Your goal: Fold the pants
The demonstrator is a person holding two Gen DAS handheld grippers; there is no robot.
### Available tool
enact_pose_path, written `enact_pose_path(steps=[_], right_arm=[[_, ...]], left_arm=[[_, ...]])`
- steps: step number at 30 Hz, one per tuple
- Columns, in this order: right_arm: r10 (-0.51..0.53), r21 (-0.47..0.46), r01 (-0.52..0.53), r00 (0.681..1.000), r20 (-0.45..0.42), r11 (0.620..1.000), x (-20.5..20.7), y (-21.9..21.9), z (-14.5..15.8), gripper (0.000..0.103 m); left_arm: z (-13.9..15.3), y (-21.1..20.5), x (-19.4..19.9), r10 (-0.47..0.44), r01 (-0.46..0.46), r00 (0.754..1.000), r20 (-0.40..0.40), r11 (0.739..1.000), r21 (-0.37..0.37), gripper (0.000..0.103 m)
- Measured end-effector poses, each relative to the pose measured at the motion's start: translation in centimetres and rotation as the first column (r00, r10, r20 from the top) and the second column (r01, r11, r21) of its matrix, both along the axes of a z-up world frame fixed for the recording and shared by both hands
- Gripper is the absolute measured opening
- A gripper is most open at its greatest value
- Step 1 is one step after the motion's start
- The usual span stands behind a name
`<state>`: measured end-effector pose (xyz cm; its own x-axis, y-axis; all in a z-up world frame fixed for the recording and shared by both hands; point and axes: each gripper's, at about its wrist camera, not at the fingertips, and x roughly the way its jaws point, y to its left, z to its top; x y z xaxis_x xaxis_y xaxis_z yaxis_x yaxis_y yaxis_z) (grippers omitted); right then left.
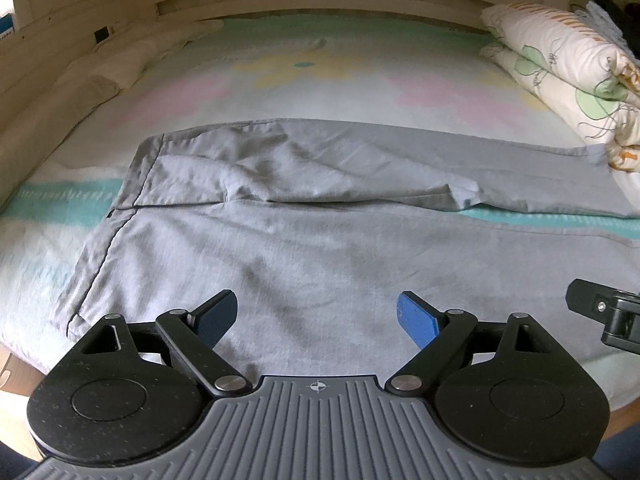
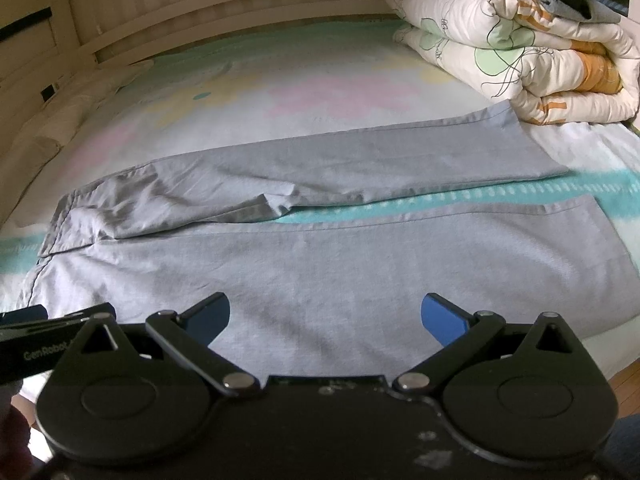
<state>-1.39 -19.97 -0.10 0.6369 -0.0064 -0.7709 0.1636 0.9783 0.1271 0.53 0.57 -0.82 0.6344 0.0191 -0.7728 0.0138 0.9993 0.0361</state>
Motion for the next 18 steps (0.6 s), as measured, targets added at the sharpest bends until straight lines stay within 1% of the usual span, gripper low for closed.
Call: enact_pose_path(steps=[18], right_arm=[[0.005,0.006,-0.005,1.0,0.0,1.0,0.07,0.26,0.04,0.103]], left_arm=[[-0.18,-0.01,0.09,-0.001,0.001,1.0,-0.011,1.0,-0.005,0.087]])
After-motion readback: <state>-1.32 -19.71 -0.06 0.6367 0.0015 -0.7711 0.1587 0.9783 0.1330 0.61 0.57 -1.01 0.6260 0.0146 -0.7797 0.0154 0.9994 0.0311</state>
